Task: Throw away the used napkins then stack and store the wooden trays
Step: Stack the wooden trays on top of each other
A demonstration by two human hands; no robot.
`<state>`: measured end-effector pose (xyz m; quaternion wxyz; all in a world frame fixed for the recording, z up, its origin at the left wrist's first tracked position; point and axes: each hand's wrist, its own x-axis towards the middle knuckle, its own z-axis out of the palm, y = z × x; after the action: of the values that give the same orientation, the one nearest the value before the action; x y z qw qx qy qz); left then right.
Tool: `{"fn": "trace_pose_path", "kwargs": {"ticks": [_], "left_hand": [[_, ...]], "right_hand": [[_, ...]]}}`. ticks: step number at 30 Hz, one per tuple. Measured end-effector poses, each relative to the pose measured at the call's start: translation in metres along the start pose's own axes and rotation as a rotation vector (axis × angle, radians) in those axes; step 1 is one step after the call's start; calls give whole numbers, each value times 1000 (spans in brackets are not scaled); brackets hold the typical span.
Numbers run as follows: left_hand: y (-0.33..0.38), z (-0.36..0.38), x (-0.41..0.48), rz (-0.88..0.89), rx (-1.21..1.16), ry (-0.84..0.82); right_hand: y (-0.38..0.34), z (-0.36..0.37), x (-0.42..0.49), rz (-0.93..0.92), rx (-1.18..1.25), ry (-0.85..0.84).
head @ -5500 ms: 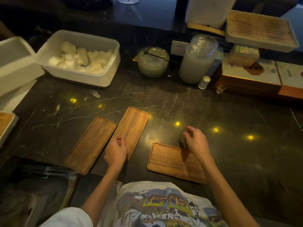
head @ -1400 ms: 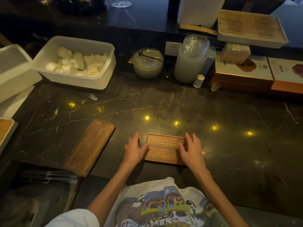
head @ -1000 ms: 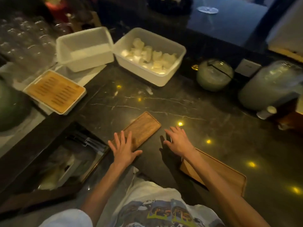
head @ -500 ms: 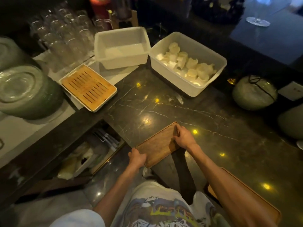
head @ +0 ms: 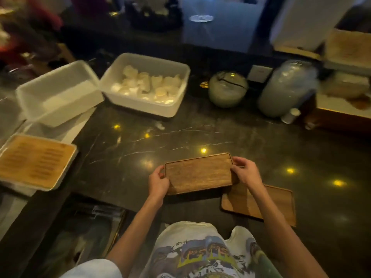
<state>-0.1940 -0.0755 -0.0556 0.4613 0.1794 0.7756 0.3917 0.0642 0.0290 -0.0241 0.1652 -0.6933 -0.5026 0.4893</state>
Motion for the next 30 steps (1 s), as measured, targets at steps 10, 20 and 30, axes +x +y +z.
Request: {"fn": "trace_pose_path", "kwargs": {"ticks": [10,20,30], "left_hand": [[-1,145,-49,140,253,-394],[-21,171,-69,274,534,-356],[-25,183,-71,280,602,-310]], "right_hand": [[136,-113,-55,161,200,209],[174,-120,-55,131,216,179],[185,-120,-44,72,148,157]]}}
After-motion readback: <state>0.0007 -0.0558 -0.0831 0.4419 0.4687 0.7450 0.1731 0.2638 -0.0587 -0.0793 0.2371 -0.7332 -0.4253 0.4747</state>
